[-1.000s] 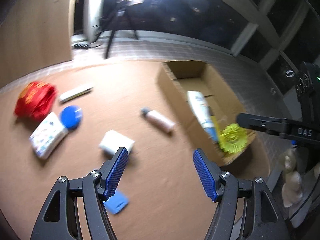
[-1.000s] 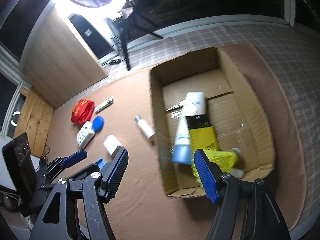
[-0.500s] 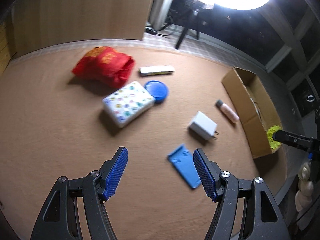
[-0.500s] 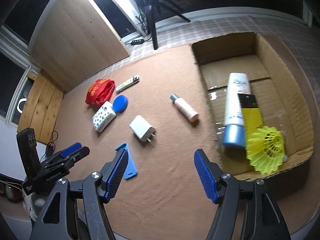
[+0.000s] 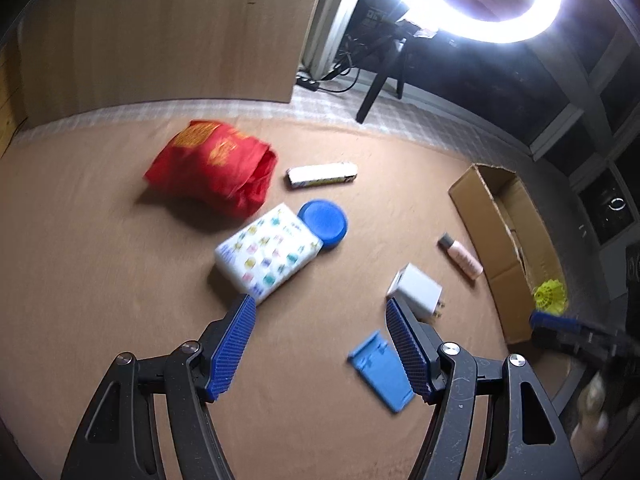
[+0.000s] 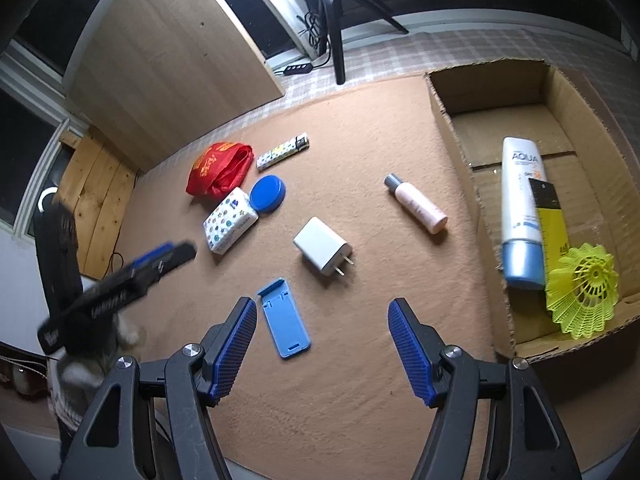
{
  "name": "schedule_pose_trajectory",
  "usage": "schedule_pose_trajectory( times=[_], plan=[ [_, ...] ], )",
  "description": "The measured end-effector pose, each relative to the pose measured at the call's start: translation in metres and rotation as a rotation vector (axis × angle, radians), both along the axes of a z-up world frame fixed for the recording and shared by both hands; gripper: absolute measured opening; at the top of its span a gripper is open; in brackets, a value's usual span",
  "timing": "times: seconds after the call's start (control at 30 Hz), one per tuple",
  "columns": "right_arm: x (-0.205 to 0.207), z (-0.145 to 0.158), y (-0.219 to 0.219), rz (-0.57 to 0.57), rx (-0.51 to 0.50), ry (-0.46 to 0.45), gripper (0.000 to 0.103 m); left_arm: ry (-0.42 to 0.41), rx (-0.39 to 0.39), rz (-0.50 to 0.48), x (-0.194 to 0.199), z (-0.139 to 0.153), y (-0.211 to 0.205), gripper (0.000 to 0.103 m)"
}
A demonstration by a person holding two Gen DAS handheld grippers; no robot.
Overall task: Organize objects
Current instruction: 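Grasp the blue round lid with the left tool and lift it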
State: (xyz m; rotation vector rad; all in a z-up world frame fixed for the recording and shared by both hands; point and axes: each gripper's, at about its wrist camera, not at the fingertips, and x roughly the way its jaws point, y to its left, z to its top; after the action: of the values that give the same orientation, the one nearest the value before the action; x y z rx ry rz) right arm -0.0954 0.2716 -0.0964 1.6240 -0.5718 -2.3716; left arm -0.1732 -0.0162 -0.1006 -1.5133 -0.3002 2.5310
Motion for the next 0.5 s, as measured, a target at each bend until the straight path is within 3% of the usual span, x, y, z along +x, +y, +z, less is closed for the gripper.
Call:
schedule_pose_trajectory(
  times=[0.5],
  plan=[
    [0.017, -0.017, -0.003, 0.001, -0.002, -0.045, 0.065, -0.063, -0.014, -0.022, -0.107, -0.029, 0.031, 0.051]
  ],
)
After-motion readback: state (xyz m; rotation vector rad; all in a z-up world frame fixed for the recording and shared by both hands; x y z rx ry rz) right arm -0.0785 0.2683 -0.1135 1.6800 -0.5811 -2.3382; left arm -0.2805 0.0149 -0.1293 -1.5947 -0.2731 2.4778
